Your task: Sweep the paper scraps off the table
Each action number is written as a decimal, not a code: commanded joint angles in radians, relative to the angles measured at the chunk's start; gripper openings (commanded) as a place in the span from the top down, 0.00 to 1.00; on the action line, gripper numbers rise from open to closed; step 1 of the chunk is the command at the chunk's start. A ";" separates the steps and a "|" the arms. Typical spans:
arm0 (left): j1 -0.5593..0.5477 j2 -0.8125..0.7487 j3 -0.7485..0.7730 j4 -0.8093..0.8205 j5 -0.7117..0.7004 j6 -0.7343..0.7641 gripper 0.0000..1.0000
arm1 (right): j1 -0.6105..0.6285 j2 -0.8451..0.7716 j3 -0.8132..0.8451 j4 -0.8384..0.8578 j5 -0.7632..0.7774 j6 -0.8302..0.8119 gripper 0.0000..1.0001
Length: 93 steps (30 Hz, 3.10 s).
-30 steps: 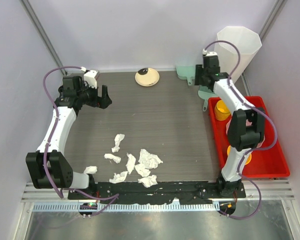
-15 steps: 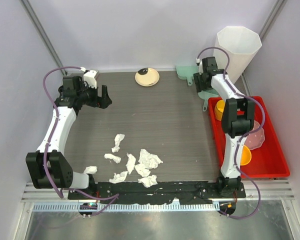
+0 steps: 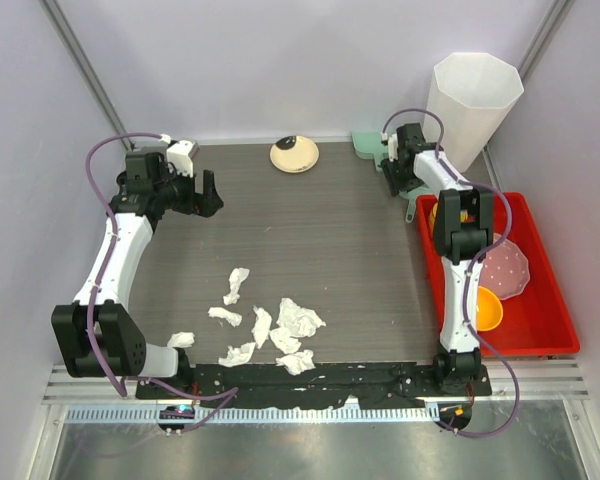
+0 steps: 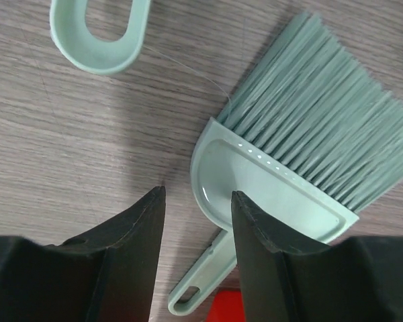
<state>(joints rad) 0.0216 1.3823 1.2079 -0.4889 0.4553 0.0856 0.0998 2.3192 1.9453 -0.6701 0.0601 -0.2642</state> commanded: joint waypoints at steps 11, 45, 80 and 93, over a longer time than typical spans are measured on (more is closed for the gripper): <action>-0.003 -0.014 0.045 0.015 -0.010 0.002 0.10 | 0.060 -0.075 -0.138 0.107 -0.083 0.037 0.94; -0.002 -0.037 0.030 -0.002 0.003 0.043 0.10 | 0.402 -0.445 -0.306 0.158 0.041 0.192 0.12; -0.002 0.006 0.033 -0.027 -0.079 0.089 0.10 | 0.090 0.088 0.369 0.164 0.044 0.335 0.14; -0.003 0.024 0.027 -0.014 -0.064 0.083 0.10 | 0.147 0.029 0.293 0.215 0.325 0.741 0.14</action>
<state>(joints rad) 0.0212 1.3968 1.2278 -0.5343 0.3809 0.1654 0.2020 2.4031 2.2494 -0.4812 0.2253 0.2878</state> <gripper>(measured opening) 0.900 0.835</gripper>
